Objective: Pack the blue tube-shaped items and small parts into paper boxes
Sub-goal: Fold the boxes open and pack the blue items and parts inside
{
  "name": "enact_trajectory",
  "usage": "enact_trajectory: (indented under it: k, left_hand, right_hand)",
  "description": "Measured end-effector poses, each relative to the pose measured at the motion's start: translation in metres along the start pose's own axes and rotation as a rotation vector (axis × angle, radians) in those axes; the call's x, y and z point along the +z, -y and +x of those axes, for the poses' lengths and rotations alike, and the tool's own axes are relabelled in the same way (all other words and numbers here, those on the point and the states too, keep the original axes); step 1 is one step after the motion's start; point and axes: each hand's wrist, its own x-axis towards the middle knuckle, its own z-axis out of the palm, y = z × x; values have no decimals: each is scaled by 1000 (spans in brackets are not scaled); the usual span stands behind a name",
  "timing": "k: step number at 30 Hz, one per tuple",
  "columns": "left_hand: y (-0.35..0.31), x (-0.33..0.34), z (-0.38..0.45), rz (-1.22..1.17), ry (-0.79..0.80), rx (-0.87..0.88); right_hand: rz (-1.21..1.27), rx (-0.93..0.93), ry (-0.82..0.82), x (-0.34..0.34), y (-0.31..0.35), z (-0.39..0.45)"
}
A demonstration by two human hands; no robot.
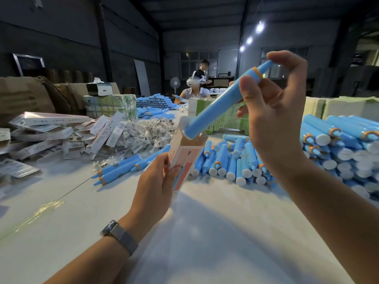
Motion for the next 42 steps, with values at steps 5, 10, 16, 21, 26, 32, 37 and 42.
enact_trajectory:
  k: [5,10,16,21,26,32,37,42]
  left_hand:
    - [-5,-2,-1,1,0,19]
    - [-6,-2,-1,22,6,5]
    - [-4,-2,-1,12,5,-10]
    - [-3,0,-1,-3,-21,2]
    - [-1,1,0,-27,-24,-5]
    - [6,4,0,-46,-20,-17]
    - [19,-6,11,-52,-215,-47]
    - [34,-15,19,-104,-399,-160]
  right_hand:
    - [-265,-114,124,0,-6,-3]
    - [-415,-83,247,3,-17,-15]
    - [-434,-75,234,5,-31,-24]
    - [-642,-232,389,4,-52,-42]
    - [-683,-211,544,6,-64,-64]
    - [-583,-163,512,8,-66,-65]
    - [-484,42,385,19,-74,-57]
    - [-613,293,501,60,-120,-42]
